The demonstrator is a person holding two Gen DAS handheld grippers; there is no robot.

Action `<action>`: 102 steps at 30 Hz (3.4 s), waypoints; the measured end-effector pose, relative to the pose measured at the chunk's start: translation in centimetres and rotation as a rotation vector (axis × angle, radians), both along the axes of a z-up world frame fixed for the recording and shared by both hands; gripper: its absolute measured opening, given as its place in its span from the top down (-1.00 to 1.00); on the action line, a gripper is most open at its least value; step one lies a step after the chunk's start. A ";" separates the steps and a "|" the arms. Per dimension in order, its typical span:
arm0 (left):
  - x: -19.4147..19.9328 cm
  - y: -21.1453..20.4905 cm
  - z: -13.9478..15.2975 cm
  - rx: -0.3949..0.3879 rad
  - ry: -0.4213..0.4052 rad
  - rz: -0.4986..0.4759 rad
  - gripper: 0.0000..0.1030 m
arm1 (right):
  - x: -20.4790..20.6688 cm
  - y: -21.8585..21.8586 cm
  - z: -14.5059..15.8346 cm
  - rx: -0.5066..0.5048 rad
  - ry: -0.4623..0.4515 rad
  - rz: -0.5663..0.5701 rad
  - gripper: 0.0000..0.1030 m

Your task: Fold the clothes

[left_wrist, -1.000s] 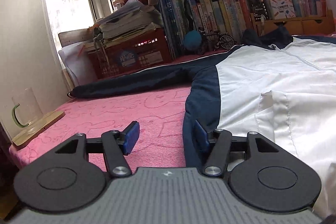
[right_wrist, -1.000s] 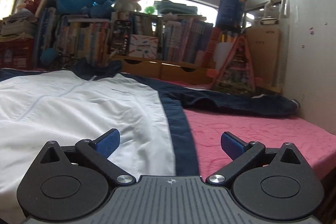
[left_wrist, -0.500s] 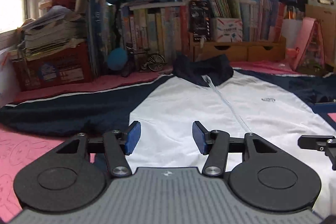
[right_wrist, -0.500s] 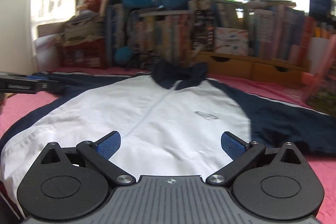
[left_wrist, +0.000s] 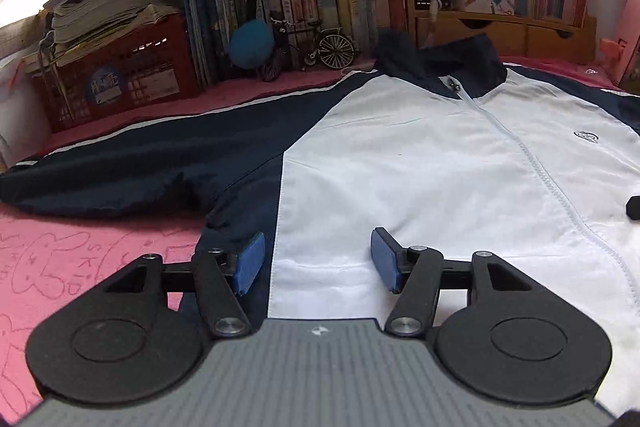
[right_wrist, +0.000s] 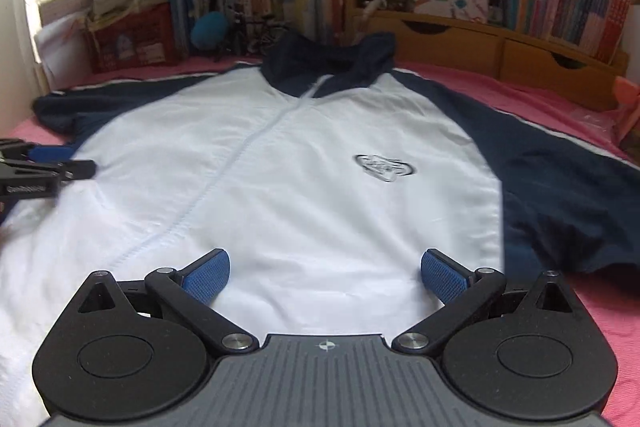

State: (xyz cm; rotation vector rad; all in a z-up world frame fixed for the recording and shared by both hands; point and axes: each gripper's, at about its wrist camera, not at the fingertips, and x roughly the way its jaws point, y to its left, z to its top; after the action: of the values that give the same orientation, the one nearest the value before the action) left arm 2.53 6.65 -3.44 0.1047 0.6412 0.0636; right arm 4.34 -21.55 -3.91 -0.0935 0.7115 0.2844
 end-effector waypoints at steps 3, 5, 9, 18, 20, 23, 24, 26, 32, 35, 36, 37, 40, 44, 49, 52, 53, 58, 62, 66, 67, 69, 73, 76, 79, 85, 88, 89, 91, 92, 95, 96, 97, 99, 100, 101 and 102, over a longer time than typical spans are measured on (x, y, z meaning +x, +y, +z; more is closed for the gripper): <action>-0.1 0.4 0.7 0.012 0.005 0.066 -0.09 | 0.8 -3.0 -0.1 -0.007 -0.004 -0.092 -1.00; -0.1 0.3 1.7 -0.001 0.006 0.091 0.02 | 0.8 -5.0 0.2 -0.003 -0.028 -0.126 -0.97; 1.4 -4.7 5.0 -0.069 -0.071 -0.127 -0.06 | -0.6 -9.1 1.1 0.026 -0.153 -0.229 -0.99; 7.1 -20.1 3.6 -0.063 -0.079 -0.434 -0.06 | -3.0 -24.0 1.8 0.329 -0.324 -0.666 -0.99; 8.2 -22.1 2.1 -0.055 -0.060 -0.447 -0.06 | -2.9 -27.0 1.7 0.331 -0.316 -0.758 -0.99; 9.3 -24.0 0.4 -0.048 -0.022 -0.449 -0.06 | -2.6 -31.6 1.2 0.345 -0.314 -0.890 -0.99; 9.5 -24.4 -0.1 -0.045 -0.008 -0.453 -0.06 | -2.5 -32.8 0.8 0.343 -0.313 -0.922 -0.99; 9.5 -25.1 -1.2 -0.027 0.023 -0.466 -0.06 | -1.9 -35.1 0.1 0.326 -0.307 -0.984 -0.99; 9.2 -25.6 -1.7 -0.004 0.016 -0.466 -0.17 | 0.8 -39.4 -2.3 0.345 -0.276 -1.082 -0.96; 9.2 -25.7 -1.7 0.003 0.016 -0.462 -0.18 | 2.2 -40.6 -3.1 0.345 -0.244 -1.101 -0.91; 9.3 -25.7 -1.7 0.002 0.017 -0.460 -0.20 | 2.6 -41.0 -3.2 0.362 -0.226 -1.101 -0.89; 9.4 -25.6 -1.7 -0.001 0.019 -0.457 -0.22 | 3.0 -41.3 -3.3 0.379 -0.219 -1.098 -0.86; 9.9 -24.9 -1.7 -0.048 0.041 -0.438 -0.37 | 3.6 -41.7 -3.4 0.437 -0.194 -1.094 0.36; 10.1 -21.9 -1.1 -0.108 0.053 -0.369 -0.37 | 2.4 -39.5 -1.5 0.482 -0.242 -1.012 0.55; 7.4 -13.9 1.6 -0.137 -0.020 -0.275 -0.38 | 0.8 -32.1 4.8 0.363 -0.374 -0.796 0.55; 5.5 -7.9 2.4 -0.080 -0.047 -0.160 -0.41 | 1.6 -24.8 8.4 0.303 -0.418 -0.606 0.55; 4.9 -5.7 2.3 -0.067 -0.045 -0.112 -0.41 | 2.3 -21.8 9.3 0.286 -0.423 -0.532 0.55; 1.8 2.7 1.0 -0.100 0.005 0.082 -0.42 | 6.2 -6.4 10.9 0.228 -0.375 -0.168 0.55; 0.2 5.6 0.1 -0.180 0.018 0.145 -0.42 | 8.3 5.2 8.6 0.141 -0.264 0.058 0.54; -0.5 6.4 0.5 -0.295 0.010 0.102 -0.42 | 8.3 13.3 4.7 0.026 -0.113 0.229 0.20; -0.6 6.6 0.8 -0.346 0.005 0.081 -0.43 | 7.6 14.3 3.8 0.008 -0.092 0.263 0.06; 0.0 6.6 1.4 -0.467 0.012 0.040 -0.58 | 6.2 14.5 3.6 0.006 -0.093 0.311 -0.39; 1.8 4.8 1.5 -0.576 0.053 0.048 -0.86 | 2.2 10.9 5.0 0.063 -0.140 0.350 -0.85; 1.3 3.3 2.5 -0.506 0.027 0.129 -0.76 | -0.5 6.4 6.0 0.042 -0.204 0.264 -0.99; -2.0 2.3 4.9 -0.389 -0.151 0.118 -0.77 | -2.5 2.1 5.6 -0.060 -0.254 0.136 -1.00; -3.3 0.1 7.0 -0.376 -0.219 -0.044 -0.80 | -4.3 -4.0 2.6 -0.142 -0.215 -0.051 -1.00; -1.4 -2.3 5.7 -0.384 -0.177 -0.106 -0.80 | -4.7 -4.0 1.7 -0.023 -0.186 -0.028 -0.99; -0.5 -3.2 5.2 -0.388 -0.150 -0.123 -0.78 | -5.0 -3.7 1.7 0.014 -0.178 -0.007 -0.99; 1.7 -4.4 3.6 -0.432 -0.069 -0.120 -0.73 | -5.4 -2.9 1.5 0.086 -0.157 0.041 -0.99; 2.8 -4.7 2.6 -0.464 -0.032 -0.108 -0.73 | -5.6 -2.5 1.5 0.113 -0.145 0.063 -0.99; 5.2 -4.8 0.2 -0.510 0.028 0.015 -0.48 | -5.7 -1.0 0.9 0.113 -0.127 0.093 -0.99; 5.9 -4.7 -0.4 -0.521 0.041 0.060 -0.06 | -5.7 -0.5 0.5 0.094 -0.125 0.089 -0.99; 6.3 -4.5 -0.8 -0.538 0.046 0.090 -0.03 | -5.7 -0.2 0.2 0.076 -0.121 0.083 -0.99; 6.2 -4.1 -0.2 -0.541 0.006 0.081 0.17 | -5.7 0.3 0.1 0.046 -0.117 0.067 -0.98; 6.0 -3.9 0.2 -0.536 -0.018 0.070 0.23 | -5.8 0.5 0.0 0.034 -0.120 0.065 -0.98; 5.9 -3.7 0.7 -0.532 -0.043 0.059 0.70 | -5.9 0.6 -0.1 0.023 -0.119 0.066 -0.98; 5.7 -3.6 1.4 -0.504 -0.075 0.050 0.81 | -5.9 0.8 -0.1 0.013 -0.120 0.067 -0.98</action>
State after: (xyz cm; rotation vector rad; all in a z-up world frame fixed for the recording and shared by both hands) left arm 8.25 3.01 -2.05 -0.3984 0.5686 -0.0468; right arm -1.57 -20.79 -4.04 -0.1209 0.5884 0.3453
